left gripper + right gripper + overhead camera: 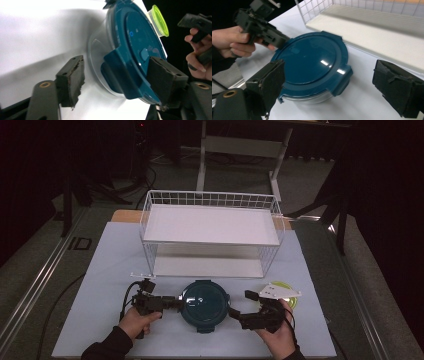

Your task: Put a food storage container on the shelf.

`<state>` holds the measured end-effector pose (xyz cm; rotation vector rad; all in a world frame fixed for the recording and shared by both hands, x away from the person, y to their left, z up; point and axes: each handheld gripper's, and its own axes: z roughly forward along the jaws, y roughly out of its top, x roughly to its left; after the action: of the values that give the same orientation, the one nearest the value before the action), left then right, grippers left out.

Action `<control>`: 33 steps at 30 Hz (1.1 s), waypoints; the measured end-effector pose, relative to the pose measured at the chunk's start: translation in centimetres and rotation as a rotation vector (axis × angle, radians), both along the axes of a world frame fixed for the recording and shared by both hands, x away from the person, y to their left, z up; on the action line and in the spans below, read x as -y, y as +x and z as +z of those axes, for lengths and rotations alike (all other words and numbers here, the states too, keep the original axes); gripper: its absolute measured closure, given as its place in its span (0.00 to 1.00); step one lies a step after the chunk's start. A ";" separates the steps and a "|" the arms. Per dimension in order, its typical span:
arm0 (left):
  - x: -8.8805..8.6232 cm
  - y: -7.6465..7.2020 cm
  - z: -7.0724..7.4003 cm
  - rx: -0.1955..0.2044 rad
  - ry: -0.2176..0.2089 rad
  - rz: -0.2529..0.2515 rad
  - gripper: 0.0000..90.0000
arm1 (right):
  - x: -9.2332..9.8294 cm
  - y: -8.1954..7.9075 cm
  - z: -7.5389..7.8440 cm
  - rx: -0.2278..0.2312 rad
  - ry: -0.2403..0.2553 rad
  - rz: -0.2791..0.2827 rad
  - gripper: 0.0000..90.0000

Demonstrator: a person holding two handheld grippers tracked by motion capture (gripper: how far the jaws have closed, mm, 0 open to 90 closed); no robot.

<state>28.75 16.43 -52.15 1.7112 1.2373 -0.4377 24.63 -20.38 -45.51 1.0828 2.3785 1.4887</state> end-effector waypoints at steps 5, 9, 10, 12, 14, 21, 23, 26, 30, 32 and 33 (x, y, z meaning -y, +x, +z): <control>0.1 0.3 -0.6 -0.062 -0.055 -0.012 0.47 | -0.3 0.2 -0.3 -0.051 -0.005 -0.002 0.11; 0.3 0.4 -0.5 -0.082 -0.061 -0.023 0.55 | -0.2 0.3 -0.4 -0.073 -0.005 -0.012 0.14; 0.3 0.3 -0.4 -0.090 -0.061 -0.021 0.55 | -0.2 0.3 -0.5 -0.074 -0.008 -0.018 0.15; 0.4 0.3 -0.2 -0.087 -0.045 -0.021 0.55 | -0.2 0.4 -0.6 -0.096 -0.008 -0.023 0.16; 0.4 0.4 -0.1 -0.085 -0.036 -0.025 0.56 | -0.1 0.5 -0.7 -0.109 -0.006 -0.030 0.17; 0.3 -0.1 0.1 -0.048 -0.026 -0.051 0.57 | 0.3 1.4 -2.3 -0.276 0.058 -0.052 0.23; 0.4 -0.2 0.3 -0.026 -0.015 -0.060 0.57 | 0.4 1.8 -2.7 -0.314 0.073 -0.059 0.25; 0.6 -0.4 0.6 0.014 -0.010 -0.080 0.57 | 0.5 2.1 -3.1 -0.362 0.096 -0.065 0.28; 0.7 -0.7 1.0 0.068 0.001 -0.114 0.59 | 0.5 2.4 -3.3 -0.389 0.109 -0.063 0.31; 0.7 -0.8 1.1 0.085 0.004 -0.123 0.59 | 0.4 2.5 -3.5 -0.396 0.096 -0.069 0.33; 0.7 -0.8 1.1 0.087 0.002 -0.123 0.59 | 0.3 2.6 -3.7 -0.409 0.098 -0.065 0.34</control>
<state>27.90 15.68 -51.08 1.7951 1.0751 -0.4303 27.28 -20.70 -49.21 1.6087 2.5099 1.4933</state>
